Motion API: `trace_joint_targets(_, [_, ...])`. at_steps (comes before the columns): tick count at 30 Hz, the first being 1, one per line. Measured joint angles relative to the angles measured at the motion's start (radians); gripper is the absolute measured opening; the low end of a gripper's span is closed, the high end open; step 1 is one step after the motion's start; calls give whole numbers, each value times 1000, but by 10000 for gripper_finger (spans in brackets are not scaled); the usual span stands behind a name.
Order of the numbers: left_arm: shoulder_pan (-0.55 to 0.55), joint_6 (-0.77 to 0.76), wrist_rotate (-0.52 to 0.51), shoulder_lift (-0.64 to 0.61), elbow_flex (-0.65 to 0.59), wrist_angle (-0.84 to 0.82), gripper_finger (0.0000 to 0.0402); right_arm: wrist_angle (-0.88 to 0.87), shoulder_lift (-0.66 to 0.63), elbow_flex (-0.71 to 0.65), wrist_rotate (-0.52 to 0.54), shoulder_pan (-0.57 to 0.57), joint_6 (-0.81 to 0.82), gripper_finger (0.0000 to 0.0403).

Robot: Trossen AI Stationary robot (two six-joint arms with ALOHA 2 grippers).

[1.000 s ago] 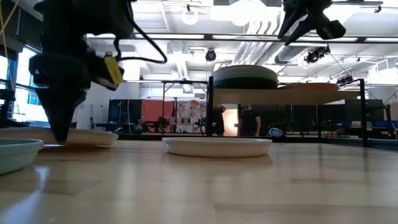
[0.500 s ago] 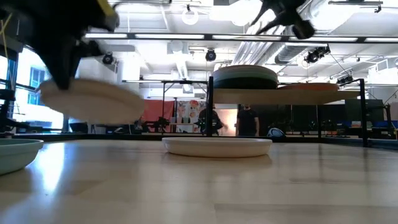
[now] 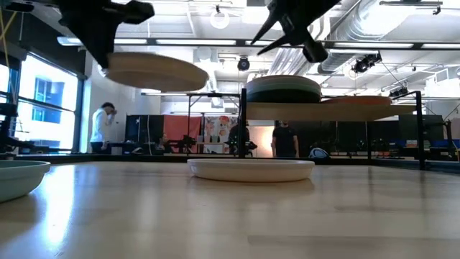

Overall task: Place and stack plates onto a shelf
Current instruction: Stack the gray plate on top of the brown plate on the shelf

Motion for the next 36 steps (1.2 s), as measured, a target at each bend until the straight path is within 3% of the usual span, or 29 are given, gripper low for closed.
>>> trace_joint_targets(5, [-1, 147, -9, 0, 5, 1, 1, 26, 56, 0, 4, 34, 40, 76])
trace_joint_targets(15, [-1, 266, -20, 0, 5, 47, 1, 125, 129, 0, 65, 89, 88, 76])
trace_joint_targets(36, [0, 398, -81, 0, 5, 135, 1, 161, 134, 0, 161, 93, 108, 76])
